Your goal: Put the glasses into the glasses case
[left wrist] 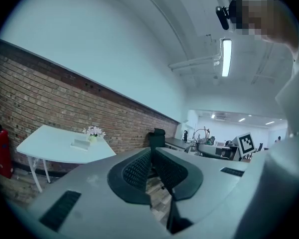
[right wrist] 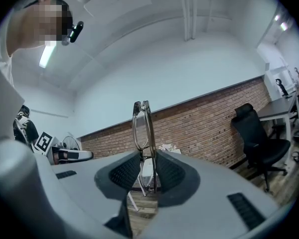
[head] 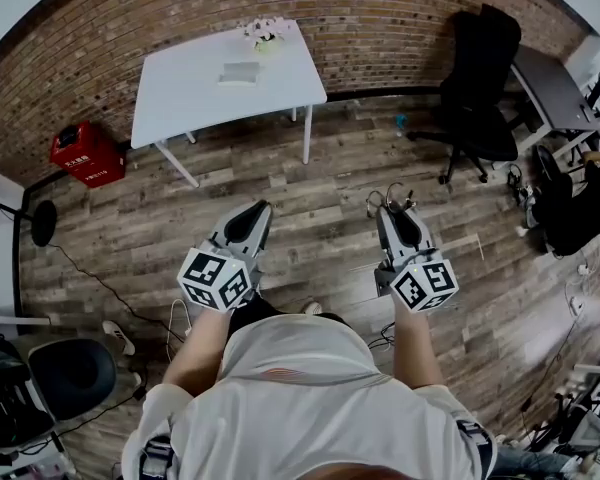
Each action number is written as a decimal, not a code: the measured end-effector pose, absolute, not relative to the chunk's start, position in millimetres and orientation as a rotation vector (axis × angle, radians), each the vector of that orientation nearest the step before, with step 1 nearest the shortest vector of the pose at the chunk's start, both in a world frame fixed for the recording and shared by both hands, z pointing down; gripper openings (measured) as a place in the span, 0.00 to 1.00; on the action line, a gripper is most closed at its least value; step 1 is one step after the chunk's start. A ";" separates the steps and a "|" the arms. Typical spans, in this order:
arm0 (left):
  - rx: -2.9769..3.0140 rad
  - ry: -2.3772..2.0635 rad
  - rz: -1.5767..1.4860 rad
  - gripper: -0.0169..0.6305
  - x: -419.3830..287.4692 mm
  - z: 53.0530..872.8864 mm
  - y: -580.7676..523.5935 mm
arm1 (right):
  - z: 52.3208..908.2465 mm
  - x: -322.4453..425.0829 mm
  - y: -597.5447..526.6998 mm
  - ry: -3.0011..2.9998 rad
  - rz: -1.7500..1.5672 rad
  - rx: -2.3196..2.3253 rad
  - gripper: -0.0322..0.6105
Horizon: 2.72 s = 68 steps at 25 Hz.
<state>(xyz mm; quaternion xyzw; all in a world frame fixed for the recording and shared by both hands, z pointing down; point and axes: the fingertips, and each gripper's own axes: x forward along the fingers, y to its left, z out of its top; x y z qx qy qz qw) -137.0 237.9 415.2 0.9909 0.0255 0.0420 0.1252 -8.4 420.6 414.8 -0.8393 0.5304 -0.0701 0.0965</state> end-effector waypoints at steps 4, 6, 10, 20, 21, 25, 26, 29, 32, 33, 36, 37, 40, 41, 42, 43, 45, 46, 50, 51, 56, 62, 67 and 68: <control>2.890 0.081 0.128 0.08 -134.8 416.0 240.9 | 414.6 -8.5 424.8 1.570 -0.195 -2.486 0.28; 2.893 0.085 0.131 0.08 -132.6 415.6 242.4 | 414.5 -6.5 426.8 1.567 -0.191 -2.486 0.28; 2.905 0.085 0.137 0.08 -129.2 413.1 248.4 | 416.4 -2.6 433.7 1.565 -0.195 -2.477 0.28; 2.907 0.043 0.204 0.08 -124.5 419.2 216.0 | 429.9 13.6 398.0 1.584 -0.247 -2.438 0.28; 2.902 0.044 0.206 0.08 -120.1 420.5 208.5 | 430.1 17.1 390.6 1.584 -0.251 -2.440 0.28; 2.912 0.071 0.197 0.08 -96.4 421.5 177.5 | 432.7 32.3 365.8 1.580 -0.279 -2.466 0.28; 2.920 0.070 0.195 0.08 -90.0 421.4 167.3 | 434.4 37.8 360.1 1.577 -0.288 -2.477 0.28; 2.914 0.061 0.189 0.08 -70.7 422.5 132.7 | 439.1 60.4 339.3 1.549 -0.318 -2.515 0.28; 2.891 0.057 0.182 0.08 -51.7 424.2 95.2 | 437.4 79.4 302.8 1.555 -0.331 -2.539 0.28; 2.883 0.057 0.181 0.08 -45.3 424.8 82.1 | 435.6 84.0 287.7 1.568 -0.332 -2.545 0.28; 2.865 0.066 0.180 0.08 -28.1 424.5 42.5 | 430.5 96.8 244.4 1.592 -0.334 -2.568 0.28; 2.861 0.068 0.176 0.08 -23.9 423.5 29.3 | 428.4 101.3 231.2 1.594 -0.334 -2.575 0.28; 2.846 0.064 0.166 0.08 -17.1 423.3 -10.0 | 424.0 111.7 195.2 1.585 -0.335 -2.591 0.28; 2.839 0.062 0.166 0.08 -15.8 424.9 -21.9 | 423.8 113.7 184.8 1.581 -0.338 -2.596 0.28; 2.833 0.061 0.167 0.08 -14.6 427.6 -32.8 | 423.8 115.2 175.0 1.579 -0.343 -2.600 0.28; 2.827 0.059 0.172 0.08 -13.4 431.4 -43.1 | 424.0 116.1 165.6 1.580 -0.348 -2.604 0.28; 2.820 0.049 0.195 0.08 -11.3 442.2 -62.8 | 426.2 116.5 147.4 1.586 -0.366 -2.609 0.28; 2.816 0.040 0.208 0.08 -10.2 447.5 -72.6 | 428.3 116.4 138.8 1.590 -0.379 -2.610 0.28; 2.790 0.011 0.194 0.08 -4.4 456.1 -100.2 | 433.7 121.7 112.9 1.628 -0.422 -2.627 0.28; 2.786 0.006 0.191 0.08 -2.9 458.0 -105.5 | 434.1 125.8 106.7 1.634 -0.425 -2.628 0.28; 2.779 -0.049 0.181 0.08 6.3 462.9 -132.5 | 437.8 149.4 66.0 1.695 -0.432 -2.589 0.28; 2.777 -0.227 0.177 0.08 23.4 467.1 -187.2 | 447.4 191.1 -14.1 1.863 -0.440 -2.463 0.28; 2.779 -0.353 0.160 0.08 59.4 455.5 -225.3 | 438.0 244.0 -70.9 1.981 -0.407 -2.379 0.28; 2.778 -0.379 0.156 0.08 69.0 452.5 -232.3 | 437.3 256.7 -80.3 1.997 -0.410 -2.362 0.28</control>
